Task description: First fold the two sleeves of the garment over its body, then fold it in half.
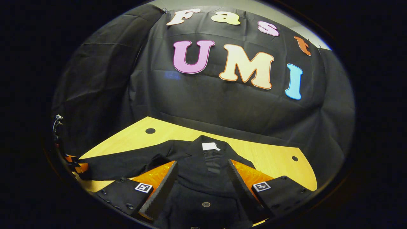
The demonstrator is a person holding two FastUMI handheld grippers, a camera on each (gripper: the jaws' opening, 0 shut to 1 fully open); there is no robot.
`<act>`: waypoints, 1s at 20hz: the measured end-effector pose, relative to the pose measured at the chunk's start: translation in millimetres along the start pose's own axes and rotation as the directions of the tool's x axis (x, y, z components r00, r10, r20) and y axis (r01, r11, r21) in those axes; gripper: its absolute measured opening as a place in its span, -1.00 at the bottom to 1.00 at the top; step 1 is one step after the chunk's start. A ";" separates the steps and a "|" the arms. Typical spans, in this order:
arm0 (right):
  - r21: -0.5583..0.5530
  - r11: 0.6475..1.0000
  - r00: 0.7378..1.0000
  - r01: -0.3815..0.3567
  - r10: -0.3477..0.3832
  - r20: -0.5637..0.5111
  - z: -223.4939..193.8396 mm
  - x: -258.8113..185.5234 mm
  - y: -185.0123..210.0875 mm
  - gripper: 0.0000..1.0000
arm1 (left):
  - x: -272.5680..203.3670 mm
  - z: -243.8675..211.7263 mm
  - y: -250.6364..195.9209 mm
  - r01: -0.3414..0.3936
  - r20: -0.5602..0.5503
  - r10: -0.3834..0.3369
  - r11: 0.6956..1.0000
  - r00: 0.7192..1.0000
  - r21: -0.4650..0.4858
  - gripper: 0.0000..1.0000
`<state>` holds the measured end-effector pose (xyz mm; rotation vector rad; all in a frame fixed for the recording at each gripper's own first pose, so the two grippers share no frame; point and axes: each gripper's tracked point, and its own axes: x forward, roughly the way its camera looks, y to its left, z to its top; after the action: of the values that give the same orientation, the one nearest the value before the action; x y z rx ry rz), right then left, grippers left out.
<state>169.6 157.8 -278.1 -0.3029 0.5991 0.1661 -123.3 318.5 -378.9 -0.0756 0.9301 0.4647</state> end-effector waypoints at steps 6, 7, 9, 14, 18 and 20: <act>0.004 1.000 1.000 0.013 -0.013 -0.004 -9.1 -9.7 -11.1 0.96 | -3.0 1.5 -20.8 0.092 0.032 -0.093 0.995 0.995 0.038 0.24; 0.009 1.000 1.000 0.012 -0.012 -0.004 -10.4 -11.0 -12.5 0.97 | -2.5 3.8 -24.8 0.102 0.034 -0.104 0.994 0.994 0.044 -0.05; 0.015 1.000 1.000 0.011 -0.011 -0.003 -13.4 -14.4 -15.3 0.96 | -3.8 4.1 -29.3 0.117 0.044 -0.118 0.992 0.992 0.039 -0.65; 0.018 1.000 1.000 0.005 -0.006 0.004 -21.8 -25.7 -27.5 0.97 | -10.8 11.8 -37.1 0.131 -0.006 -0.131 0.991 0.991 0.007 -1.00; 0.031 0.999 1.000 -0.006 0.005 0.022 -27.2 -36.0 -41.8 0.96 | -24.5 59.3 -51.5 0.144 0.090 -0.144 0.990 0.985 0.011 -1.00; 0.041 0.999 1.000 -0.012 0.011 0.026 -30.9 -44.1 -50.6 0.97 | -35.0 91.8 -67.6 0.157 0.148 -0.158 0.987 0.976 0.015 -1.00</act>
<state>129.6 97.1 -265.2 -0.2570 0.5777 0.1683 -43.6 269.2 -305.1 -0.1095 0.7719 0.3172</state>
